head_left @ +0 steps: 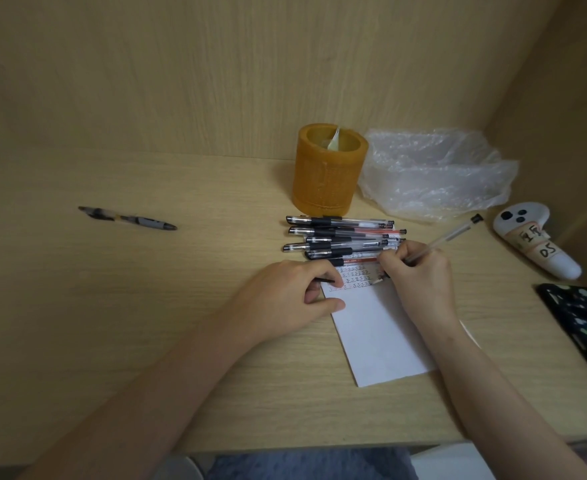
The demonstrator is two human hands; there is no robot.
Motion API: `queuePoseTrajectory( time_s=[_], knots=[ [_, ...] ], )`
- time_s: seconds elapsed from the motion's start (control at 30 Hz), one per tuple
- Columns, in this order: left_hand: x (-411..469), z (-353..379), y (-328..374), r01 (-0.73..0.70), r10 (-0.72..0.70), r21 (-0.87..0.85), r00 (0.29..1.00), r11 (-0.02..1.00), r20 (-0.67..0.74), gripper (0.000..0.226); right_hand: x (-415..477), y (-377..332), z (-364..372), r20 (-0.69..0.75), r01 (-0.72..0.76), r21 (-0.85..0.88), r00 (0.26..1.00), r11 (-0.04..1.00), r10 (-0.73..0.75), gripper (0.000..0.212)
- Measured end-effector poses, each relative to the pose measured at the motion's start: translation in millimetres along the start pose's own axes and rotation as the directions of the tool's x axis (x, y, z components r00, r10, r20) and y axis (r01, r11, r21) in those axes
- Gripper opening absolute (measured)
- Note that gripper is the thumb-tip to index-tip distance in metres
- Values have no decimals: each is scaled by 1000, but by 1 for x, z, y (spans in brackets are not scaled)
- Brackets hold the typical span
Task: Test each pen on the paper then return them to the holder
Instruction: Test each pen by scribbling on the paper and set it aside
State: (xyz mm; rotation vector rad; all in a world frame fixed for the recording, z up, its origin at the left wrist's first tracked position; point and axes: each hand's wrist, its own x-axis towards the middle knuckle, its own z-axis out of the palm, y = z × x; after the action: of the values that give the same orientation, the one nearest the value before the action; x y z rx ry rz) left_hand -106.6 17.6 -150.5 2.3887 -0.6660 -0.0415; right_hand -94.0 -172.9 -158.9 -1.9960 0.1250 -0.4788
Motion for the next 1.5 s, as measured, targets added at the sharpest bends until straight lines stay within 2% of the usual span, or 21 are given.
queuePoseTrajectory(
  time_s=[0.3, 0.4, 0.47, 0.53, 0.63, 0.73, 1.0, 1.27, 1.33, 1.4, 1.5],
  knots=[
    [0, 1, -1, 3, -3, 6, 1000, 1000, 8, 22, 1, 1, 1, 0, -15, 39, 1000, 999, 15, 28],
    [0, 1, 0, -19, 19, -60, 1000, 998, -8, 21, 4, -1, -2, -42, -54, 197, 997, 979, 63, 38],
    [0, 0, 0, -27, 18, -170, 998, 985, -53, 23, 4, -7, -6, -42, -70, 307, 995, 949, 87, 40],
    [0, -1, 1, -24, -4, -293, 995, 956, -95, 29, 1, -14, -8, 34, -89, 404, 996, 911, 82, 32],
    [1, 0, 1, -33, 5, -358, 997, 933, -80, 43, -2, -19, -7, 253, -192, 607, 967, 771, 41, 32],
    [2, 0, 2, -29, 8, -388, 998, 921, -55, 59, -3, -23, -7, 388, -254, 657, 921, 710, -29, 18],
    [2, -3, 8, -51, 8, -412, 994, 910, -105, 77, -6, -27, -5, 353, -211, 589, 935, 780, -14, 31],
    [2, -1, 7, -73, 55, -329, 996, 941, -64, 72, -9, -27, -4, 414, -183, 474, 910, 862, -35, 16],
    [3, 0, 5, -52, 15, -301, 992, 952, -125, 56, -9, -26, -3, 427, -194, 530, 902, 825, -62, 8],
    [3, -2, 2, -29, -54, -337, 970, 941, -236, 33, -8, -24, -2, 430, -209, 596, 898, 775, -88, 13],
    [3, -5, -1, -15, -110, -364, 941, 931, -320, 23, -7, -21, 0, 424, -171, 594, 897, 786, -126, 20]
  ],
)
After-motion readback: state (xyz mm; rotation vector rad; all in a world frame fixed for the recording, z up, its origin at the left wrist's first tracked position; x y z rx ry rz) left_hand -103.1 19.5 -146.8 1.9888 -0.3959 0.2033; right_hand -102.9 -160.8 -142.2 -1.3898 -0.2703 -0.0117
